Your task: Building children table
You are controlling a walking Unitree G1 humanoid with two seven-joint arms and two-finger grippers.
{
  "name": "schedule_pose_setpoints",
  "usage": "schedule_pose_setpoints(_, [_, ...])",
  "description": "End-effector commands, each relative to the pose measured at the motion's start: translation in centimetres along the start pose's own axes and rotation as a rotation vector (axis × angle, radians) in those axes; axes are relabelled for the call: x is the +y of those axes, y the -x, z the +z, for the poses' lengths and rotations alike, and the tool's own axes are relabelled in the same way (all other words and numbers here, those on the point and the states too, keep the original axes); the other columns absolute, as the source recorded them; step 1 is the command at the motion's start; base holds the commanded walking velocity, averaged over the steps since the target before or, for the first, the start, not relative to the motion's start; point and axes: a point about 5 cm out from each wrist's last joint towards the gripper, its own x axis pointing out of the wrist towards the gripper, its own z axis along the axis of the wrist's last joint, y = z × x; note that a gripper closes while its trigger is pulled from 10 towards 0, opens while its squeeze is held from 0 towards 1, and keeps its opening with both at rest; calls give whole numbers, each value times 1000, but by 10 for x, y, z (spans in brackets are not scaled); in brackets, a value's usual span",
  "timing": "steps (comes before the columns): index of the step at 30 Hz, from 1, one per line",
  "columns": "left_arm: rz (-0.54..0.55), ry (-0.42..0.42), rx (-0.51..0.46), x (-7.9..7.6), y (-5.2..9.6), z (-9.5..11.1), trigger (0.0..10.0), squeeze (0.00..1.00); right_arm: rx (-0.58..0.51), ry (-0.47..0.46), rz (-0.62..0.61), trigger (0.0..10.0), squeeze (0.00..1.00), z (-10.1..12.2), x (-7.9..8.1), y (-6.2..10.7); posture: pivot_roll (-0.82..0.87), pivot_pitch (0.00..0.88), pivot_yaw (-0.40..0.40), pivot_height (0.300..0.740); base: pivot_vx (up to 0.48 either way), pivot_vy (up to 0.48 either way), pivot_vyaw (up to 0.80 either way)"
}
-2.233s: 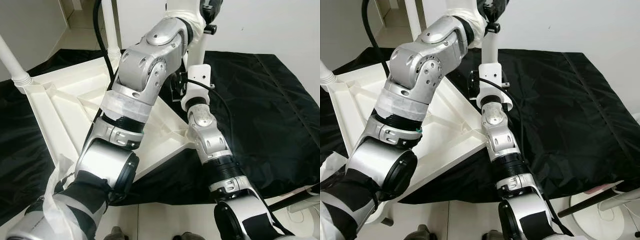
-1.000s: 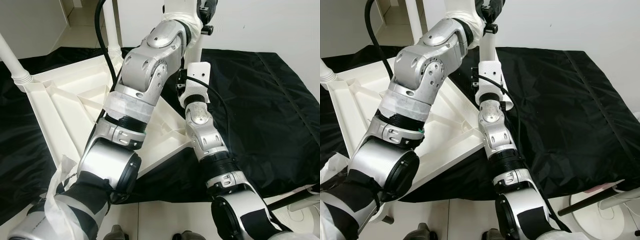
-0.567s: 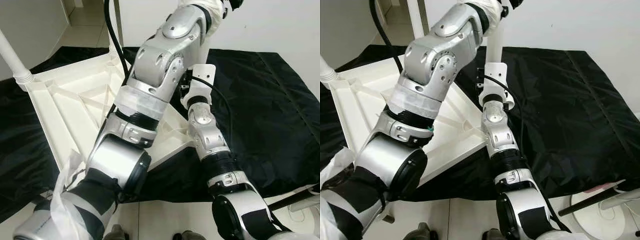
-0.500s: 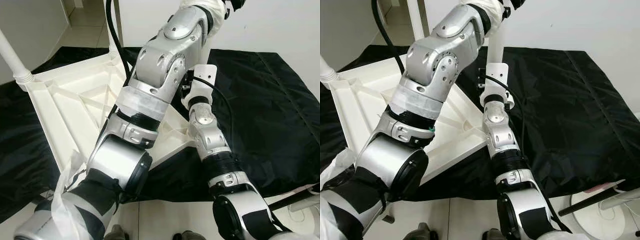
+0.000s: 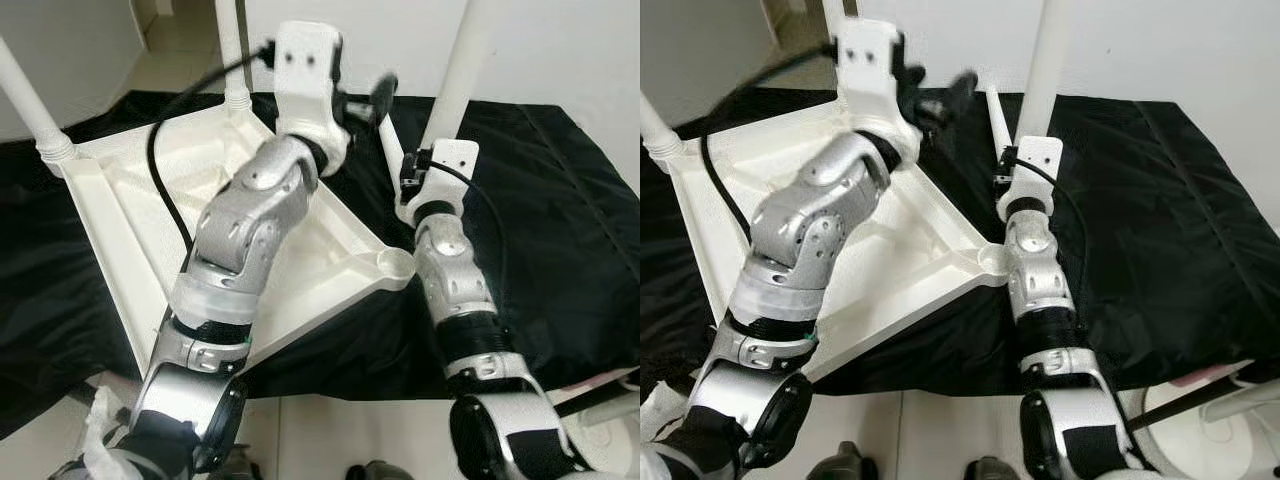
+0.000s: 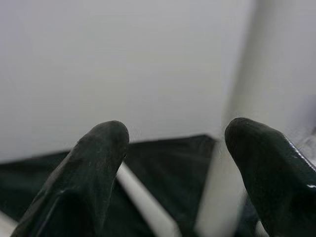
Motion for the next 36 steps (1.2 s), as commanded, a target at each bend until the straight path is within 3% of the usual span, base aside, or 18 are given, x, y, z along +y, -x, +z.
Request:
schedule_pose_setpoints(1, [-14, -10, 2, -2, 1, -1, 10000, 0, -13, 1, -11, 10000, 0, 4, -6, 0, -20, 0, -6, 740, 0, 0, 0])
schedule_pose_setpoints(5, [-16, -28, 8, 0, 4, -3, 10000, 0, -16, 2, -4, 10000, 0, 4, -6, 0, -20, 0, -6, 740, 0, 0, 0])
schedule_pose_setpoints(10, [-31, -64, 34, 2, 18, -10, 10000, 0, -25, 7, 25, 10000, 0, 3, -9, 3, -15, 0, -4, 740, 0, 0, 0])
schedule_pose_setpoints(19, [-1, -86, 69, 8, 26, -22, 10000, 0, -28, 12, 37, 10000, 0, 2, -13, 6, -18, 0, 0, 740, 0, 0, 0])
schedule_pose_setpoints(26, [112, -140, 110, 28, 38, -40, 10000, 0, -55, 29, 42, 10000, 0, 4, -19, 11, -37, 6, 2, 740, 0, 0, 0])
schedule_pose_setpoints(29, [165, -186, 129, 41, 45, -48, 10000, 0, -66, 28, 38, 10000, 0, 7, -18, 12, -66, 22, 9, 740, 0, 0, 0])
schedule_pose_setpoints(30, [214, -186, 140, 52, 50, -53, 10000, 0, -74, 14, 46, 10000, 0, 9, -17, 14, -76, 28, 12, 740, 0, 0, 0])
schedule_pose_setpoints(36, [311, -227, 147, 69, 55, -56, 10000, 0, -87, 23, 63, 10000, 0, 11, -14, 17, -85, 36, 13, 740, 0, 0, 0])
